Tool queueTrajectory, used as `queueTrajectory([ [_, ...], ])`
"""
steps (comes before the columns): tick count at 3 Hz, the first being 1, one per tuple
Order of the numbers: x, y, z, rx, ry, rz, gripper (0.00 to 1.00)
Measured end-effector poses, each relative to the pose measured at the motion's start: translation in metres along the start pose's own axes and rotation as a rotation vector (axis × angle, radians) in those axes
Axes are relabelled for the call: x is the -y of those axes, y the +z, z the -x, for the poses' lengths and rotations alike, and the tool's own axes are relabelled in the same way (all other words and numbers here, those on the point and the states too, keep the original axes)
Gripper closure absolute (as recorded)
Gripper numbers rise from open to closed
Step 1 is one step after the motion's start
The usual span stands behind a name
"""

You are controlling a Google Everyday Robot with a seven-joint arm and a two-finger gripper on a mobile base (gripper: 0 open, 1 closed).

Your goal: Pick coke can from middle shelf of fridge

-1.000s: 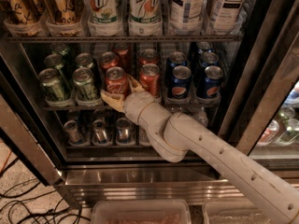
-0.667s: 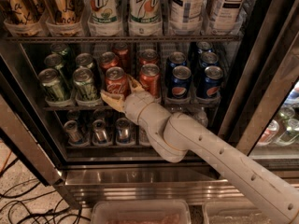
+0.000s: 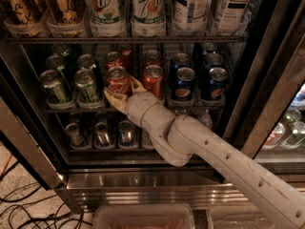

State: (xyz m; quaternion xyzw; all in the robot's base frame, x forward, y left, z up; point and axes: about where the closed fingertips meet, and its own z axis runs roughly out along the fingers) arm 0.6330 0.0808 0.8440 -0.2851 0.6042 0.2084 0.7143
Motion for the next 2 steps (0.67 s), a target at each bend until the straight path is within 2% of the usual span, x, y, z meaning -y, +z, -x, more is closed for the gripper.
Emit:
queueTrajectory([
  [2,0.0,-0.008,0.045,0.093,-0.036,0.011,1.0],
])
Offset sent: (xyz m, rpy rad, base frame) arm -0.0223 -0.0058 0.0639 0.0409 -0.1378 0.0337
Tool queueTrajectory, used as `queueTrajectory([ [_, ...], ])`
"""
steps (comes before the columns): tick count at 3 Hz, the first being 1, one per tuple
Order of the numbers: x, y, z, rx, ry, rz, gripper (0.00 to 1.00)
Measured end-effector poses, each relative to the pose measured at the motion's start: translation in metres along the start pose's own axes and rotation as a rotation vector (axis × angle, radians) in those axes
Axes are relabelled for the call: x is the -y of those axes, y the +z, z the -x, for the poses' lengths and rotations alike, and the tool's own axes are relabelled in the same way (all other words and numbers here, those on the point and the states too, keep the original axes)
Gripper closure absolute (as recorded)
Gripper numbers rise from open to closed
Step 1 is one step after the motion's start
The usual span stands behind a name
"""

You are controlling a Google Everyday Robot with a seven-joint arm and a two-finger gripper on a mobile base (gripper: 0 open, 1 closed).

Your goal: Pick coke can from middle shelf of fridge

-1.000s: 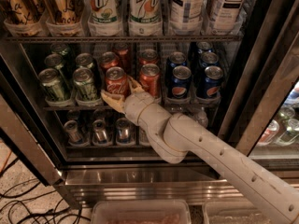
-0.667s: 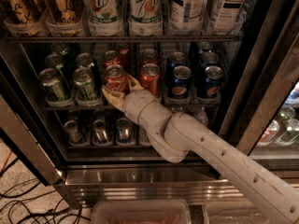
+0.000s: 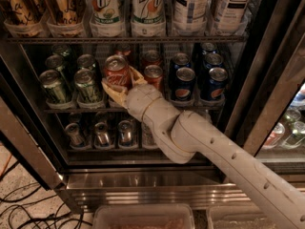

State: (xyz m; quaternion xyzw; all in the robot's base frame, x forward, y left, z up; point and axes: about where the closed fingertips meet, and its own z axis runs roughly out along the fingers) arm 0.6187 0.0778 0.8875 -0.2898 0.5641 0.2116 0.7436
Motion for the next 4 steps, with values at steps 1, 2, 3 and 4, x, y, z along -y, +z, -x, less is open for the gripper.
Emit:
queueTrajectory([
  [1,-0.001,0.0,0.011,0.003,0.01,0.061,1.0],
  [2,-0.014,-0.001,0.019,-0.038,0.035,0.18,1.0],
  [3,-0.028,-0.017,0.007,-0.11,0.041,0.303,1.0],
  [4,-0.046,-0.041,-0.014,-0.187,0.081,0.44,1.0],
])
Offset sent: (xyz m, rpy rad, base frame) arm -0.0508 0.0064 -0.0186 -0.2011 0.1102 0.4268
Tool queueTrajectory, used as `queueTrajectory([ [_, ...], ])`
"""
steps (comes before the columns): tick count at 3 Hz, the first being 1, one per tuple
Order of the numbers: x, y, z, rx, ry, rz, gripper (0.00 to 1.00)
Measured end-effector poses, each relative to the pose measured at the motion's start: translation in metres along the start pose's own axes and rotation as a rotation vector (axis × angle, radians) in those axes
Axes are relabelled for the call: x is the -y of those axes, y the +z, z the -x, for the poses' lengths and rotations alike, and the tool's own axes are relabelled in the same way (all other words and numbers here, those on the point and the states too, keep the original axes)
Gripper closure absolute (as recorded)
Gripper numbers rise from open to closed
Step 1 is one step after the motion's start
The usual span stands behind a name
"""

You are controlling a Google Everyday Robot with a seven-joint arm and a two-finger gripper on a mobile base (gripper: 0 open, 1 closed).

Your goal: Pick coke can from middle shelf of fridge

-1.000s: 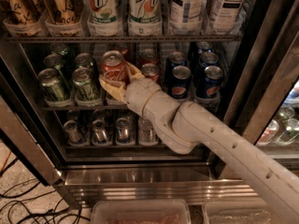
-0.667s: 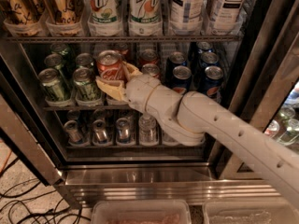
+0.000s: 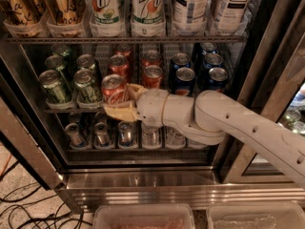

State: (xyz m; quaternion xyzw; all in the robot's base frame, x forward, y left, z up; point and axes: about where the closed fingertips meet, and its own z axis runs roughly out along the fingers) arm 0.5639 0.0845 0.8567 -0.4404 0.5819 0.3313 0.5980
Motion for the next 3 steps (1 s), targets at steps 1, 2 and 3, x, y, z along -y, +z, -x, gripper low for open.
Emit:
queueTrajectory([
  [1,-0.033,-0.016,-0.014,-0.018,0.041,0.135,1.0],
  [2,-0.062,-0.036,-0.011,-0.025,0.082,0.241,1.0],
  [3,-0.091,-0.057,0.011,0.003,0.133,0.293,1.0],
])
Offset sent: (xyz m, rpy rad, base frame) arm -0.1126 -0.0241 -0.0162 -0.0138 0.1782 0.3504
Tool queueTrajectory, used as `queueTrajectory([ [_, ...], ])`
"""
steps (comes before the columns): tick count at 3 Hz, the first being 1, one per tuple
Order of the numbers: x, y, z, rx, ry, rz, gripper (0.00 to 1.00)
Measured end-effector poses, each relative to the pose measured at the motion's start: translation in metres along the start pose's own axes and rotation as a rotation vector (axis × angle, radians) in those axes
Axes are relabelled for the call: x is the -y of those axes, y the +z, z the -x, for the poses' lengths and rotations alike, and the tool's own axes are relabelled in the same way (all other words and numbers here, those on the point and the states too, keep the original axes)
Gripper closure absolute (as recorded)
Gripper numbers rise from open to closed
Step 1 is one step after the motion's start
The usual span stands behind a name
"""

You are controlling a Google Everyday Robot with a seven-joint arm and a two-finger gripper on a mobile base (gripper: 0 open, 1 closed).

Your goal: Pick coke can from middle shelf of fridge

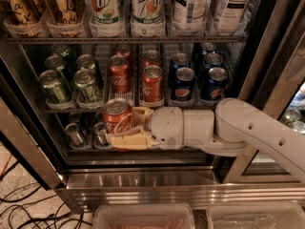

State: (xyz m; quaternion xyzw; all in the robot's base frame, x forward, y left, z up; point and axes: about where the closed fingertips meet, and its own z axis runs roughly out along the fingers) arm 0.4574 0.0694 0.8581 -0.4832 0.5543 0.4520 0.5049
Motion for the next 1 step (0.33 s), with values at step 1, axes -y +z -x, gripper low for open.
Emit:
queueTrajectory([
  [1,-0.002,-0.0031,0.0014,0.005,0.003,0.001,1.0],
])
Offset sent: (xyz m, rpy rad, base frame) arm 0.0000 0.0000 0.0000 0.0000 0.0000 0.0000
